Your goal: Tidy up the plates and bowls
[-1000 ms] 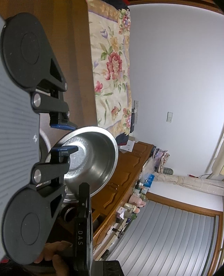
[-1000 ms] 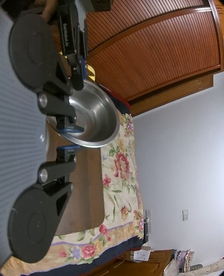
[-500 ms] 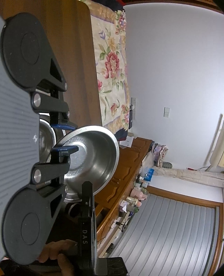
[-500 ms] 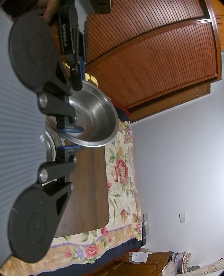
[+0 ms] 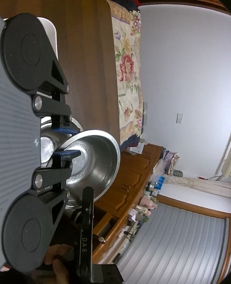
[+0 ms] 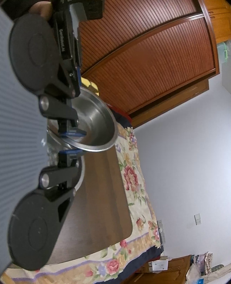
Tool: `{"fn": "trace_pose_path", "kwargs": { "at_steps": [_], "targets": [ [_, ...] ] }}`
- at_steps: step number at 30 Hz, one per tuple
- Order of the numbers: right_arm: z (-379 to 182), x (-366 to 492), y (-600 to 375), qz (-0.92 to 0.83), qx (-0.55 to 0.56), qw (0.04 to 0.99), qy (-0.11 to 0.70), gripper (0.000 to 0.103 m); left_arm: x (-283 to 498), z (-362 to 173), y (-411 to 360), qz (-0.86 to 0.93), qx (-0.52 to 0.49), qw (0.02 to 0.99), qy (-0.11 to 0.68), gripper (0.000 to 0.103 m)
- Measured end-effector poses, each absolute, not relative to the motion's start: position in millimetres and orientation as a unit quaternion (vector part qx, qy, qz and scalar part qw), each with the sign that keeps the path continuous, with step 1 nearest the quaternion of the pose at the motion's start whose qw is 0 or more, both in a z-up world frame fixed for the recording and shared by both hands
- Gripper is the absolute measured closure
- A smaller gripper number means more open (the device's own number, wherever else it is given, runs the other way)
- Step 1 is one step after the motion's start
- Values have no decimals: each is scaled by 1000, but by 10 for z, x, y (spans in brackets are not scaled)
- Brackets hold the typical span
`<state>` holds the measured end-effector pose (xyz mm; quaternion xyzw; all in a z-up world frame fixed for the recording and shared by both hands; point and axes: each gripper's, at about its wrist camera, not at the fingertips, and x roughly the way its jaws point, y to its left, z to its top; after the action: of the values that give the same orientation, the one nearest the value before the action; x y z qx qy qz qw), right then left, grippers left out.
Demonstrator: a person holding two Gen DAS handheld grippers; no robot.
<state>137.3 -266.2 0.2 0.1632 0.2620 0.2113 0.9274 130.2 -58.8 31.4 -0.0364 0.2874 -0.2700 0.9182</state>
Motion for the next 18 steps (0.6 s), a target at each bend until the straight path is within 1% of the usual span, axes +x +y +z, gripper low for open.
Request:
{"fn": "trace_pose_path", "kwargs": {
  "at_steps": [10,18],
  "targets": [
    [-306,1258,-2632,185,157,935,257,86,1216,-87,-744,-252,7,928,273,83],
    [-392,1216,-2649,172,147,941,253,86,1256,-209,-817,-249,10,927,281,83]
  ]
}}
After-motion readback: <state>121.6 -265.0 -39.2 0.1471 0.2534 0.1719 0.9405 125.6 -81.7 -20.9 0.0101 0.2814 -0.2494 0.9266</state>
